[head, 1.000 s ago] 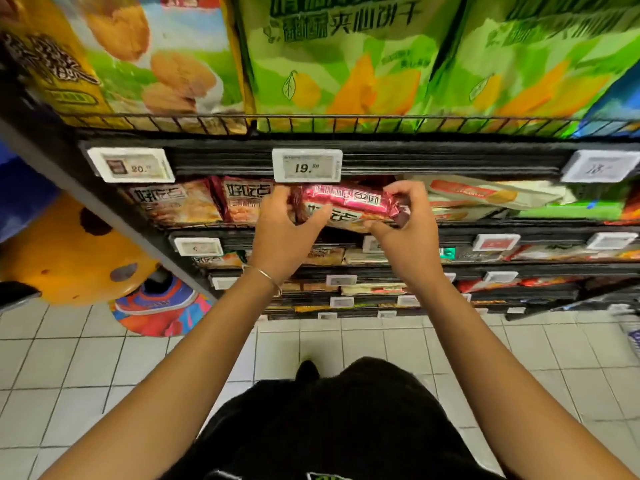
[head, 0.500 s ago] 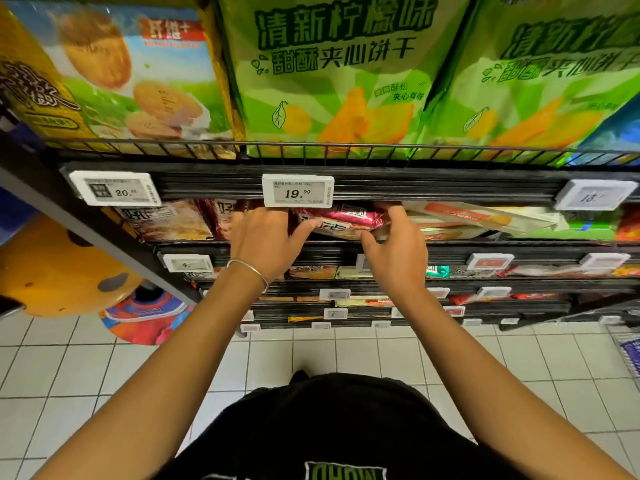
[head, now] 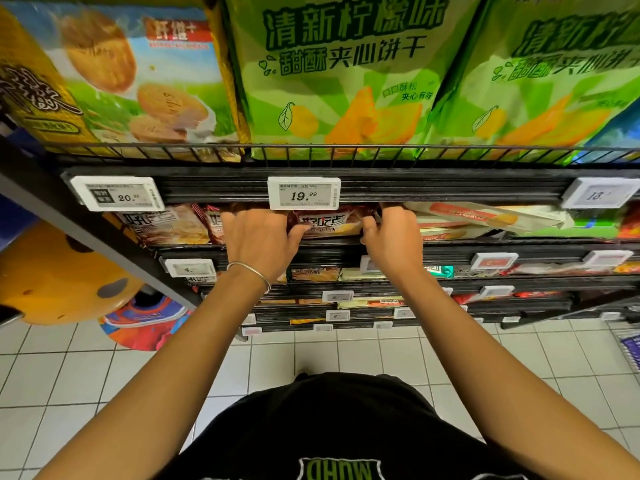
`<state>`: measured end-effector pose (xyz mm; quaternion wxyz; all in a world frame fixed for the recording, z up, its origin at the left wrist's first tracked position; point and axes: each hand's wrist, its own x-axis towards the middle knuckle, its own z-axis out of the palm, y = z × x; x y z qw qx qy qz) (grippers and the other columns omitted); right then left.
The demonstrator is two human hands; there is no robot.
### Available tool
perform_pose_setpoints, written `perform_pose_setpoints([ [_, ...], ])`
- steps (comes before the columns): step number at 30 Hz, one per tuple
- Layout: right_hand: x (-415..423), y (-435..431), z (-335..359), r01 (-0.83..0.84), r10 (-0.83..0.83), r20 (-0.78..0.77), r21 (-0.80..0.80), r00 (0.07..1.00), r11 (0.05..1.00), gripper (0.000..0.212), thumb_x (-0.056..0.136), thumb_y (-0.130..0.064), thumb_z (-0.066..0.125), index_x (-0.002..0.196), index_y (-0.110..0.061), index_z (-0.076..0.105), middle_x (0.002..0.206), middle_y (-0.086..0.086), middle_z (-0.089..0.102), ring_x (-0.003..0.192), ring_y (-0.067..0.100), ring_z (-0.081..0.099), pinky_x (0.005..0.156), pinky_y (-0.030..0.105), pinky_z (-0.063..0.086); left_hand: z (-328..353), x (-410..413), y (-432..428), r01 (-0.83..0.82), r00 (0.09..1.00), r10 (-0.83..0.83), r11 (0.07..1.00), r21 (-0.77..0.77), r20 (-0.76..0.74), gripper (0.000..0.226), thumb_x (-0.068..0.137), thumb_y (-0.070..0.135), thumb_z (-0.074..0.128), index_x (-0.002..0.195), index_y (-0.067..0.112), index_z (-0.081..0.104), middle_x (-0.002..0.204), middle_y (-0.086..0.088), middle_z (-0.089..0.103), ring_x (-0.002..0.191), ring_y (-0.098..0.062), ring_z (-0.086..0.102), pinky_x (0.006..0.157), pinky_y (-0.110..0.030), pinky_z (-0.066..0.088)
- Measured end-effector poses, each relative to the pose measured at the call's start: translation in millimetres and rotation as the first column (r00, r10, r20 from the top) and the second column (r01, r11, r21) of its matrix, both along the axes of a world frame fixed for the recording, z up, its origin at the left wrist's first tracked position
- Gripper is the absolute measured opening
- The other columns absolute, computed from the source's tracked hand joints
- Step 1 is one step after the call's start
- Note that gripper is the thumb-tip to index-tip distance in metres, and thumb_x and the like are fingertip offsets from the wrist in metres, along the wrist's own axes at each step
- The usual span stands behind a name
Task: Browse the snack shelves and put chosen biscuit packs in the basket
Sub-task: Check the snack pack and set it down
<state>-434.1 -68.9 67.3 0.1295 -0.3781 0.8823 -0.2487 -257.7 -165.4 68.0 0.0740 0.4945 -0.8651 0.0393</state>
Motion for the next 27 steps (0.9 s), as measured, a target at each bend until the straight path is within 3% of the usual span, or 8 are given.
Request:
perform_pose_setpoints([
  [2, 2.5, -2.0, 1.1, 0.023, -0.023, 0.013, 0.0, 1.0, 1.0, 0.031, 0.105, -0.025, 0.054, 0.083, -0.006, 0.067, 0.09, 0.015, 0.073, 0.087, 0.032, 0.067, 0.07, 0.037, 0.053, -2.6, -2.4, -0.2, 0.011, 0.999, -0.011, 1.0, 0.001, -0.038, 0.055, 0.095, 0.061, 0.056, 0.065, 0.017, 0.068, 0.051, 0.003, 0.039, 0.063, -0.024, 0.039, 0.071, -0.038, 0.024],
  [5, 5.4, -2.6, 0.8, 0.06, -0.059, 0.012, -0.037, 0.998, 0.998, 0.034, 0.104, -0.023, 0.054, 0.074, -0.009, 0.059, 0.081, 0.014, 0.066, 0.082, 0.033, 0.062, 0.064, 0.034, 0.039, -5.4, -4.9, -3.9, 0.036, 0.993, -0.033, 0.999, 0.02, -0.116, 0.052, 0.095, 0.051, 0.063, 0.067, 0.01, 0.073, 0.06, -0.01, 0.063, 0.061, -0.023, 0.038, 0.067, -0.037, 0.026],
  [9, 8.8, -1.7, 3.4, 0.049, -0.048, -0.068, 0.019, 0.997, 0.999, 0.037, 0.106, -0.024, 0.051, 0.07, -0.015, 0.046, 0.067, -0.001, 0.041, 0.071, 0.027, 0.047, 0.062, 0.032, 0.032, -5.5, -6.2, -5.6, 0.059, 0.983, -0.048, 0.997, 0.054, -0.178, 0.045, 0.089, 0.033, 0.072, 0.057, 0.003, 0.069, 0.055, -0.017, 0.063, 0.056, -0.023, 0.037, 0.063, -0.036, 0.027],
  [14, 7.7, -2.7, 9.1, -0.055, 0.065, -0.098, 0.104, 0.993, 0.993, 0.031, 0.106, -0.024, 0.049, 0.077, -0.014, 0.051, 0.081, 0.007, 0.053, 0.075, 0.03, 0.049, 0.065, 0.035, 0.037, -6.5, -13.6, 1.7, 0.021, 0.986, -0.009, 0.997, 0.075, -0.166, 0.04, 0.087, 0.028, 0.072, 0.055, 0.004, 0.066, 0.051, -0.015, 0.059, 0.055, -0.022, 0.034, 0.064, -0.037, 0.024],
  [19, 13.9, 22.4, -6.2, 0.008, -0.018, -0.038, -0.261, 0.999, 0.965, 0.016, 0.105, -0.021, 0.055, 0.109, -0.007, 0.062, 0.102, 0.004, 0.056, 0.085, 0.014, 0.048, 0.072, 0.033, 0.04, -8.5, -16.9, -0.8, -0.007, 0.99, 0.02, 0.995, 0.097, -0.137, 0.039, 0.09, 0.029, 0.065, 0.059, 0.005, 0.065, 0.056, -0.014, 0.061, 0.057, -0.024, 0.038, 0.067, -0.037, 0.022],
  [21, 13.1, 38.7, -12.0, 0.05, -0.025, 0.069, -0.406, 0.997, 0.913, 0.015, 0.103, -0.014, 0.057, 0.115, -0.011, 0.066, 0.111, 0.0, 0.064, 0.084, 0.004, 0.055, 0.072, 0.023, 0.043, -10.4, -19.9, -1.3, -0.01, 0.987, 0.027, 0.994, 0.106, -0.159, 0.034, 0.092, 0.026, 0.062, 0.066, 0.003, 0.068, 0.064, -0.017, 0.065, 0.061, -0.027, 0.044, 0.068, -0.038, 0.023],
  [24, 2.4, 59.4, -13.5, 0.116, -0.02, 0.185, -0.521, 0.983, 0.845, 0.016, 0.102, -0.009, 0.057, 0.11, -0.015, 0.07, 0.108, -0.003, 0.07, 0.085, 0.01, 0.063, 0.069, 0.016, 0.046, -14.7, -25.4, 1.1, -0.013, 0.974, 0.041, 0.992, 0.122, -0.224, 0.028, 0.091, 0.02, 0.061, 0.074, -0.001, 0.069, 0.073, -0.023, 0.067, 0.074, -0.039, 0.06, 0.071, -0.038, 0.024],
  [27, -10.9, 69.3, -11.2, 0.32, -0.092, 0.398, -0.556, 0.913, 0.767, 0.011, 0.1, -0.014, 0.059, 0.103, -0.016, 0.069, 0.1, 0.004, 0.074, 0.086, 0.023, 0.071, 0.071, 0.031, 0.057, -19.8, -27.5, 6.8, -0.05, 0.957, 0.081, 0.992, 0.117, -0.279, 0.031, 0.09, 0.02, 0.062, 0.072, -0.004, 0.069, 0.074, -0.025, 0.065, 0.08, -0.041, 0.058, 0.077, -0.042, 0.028],
])
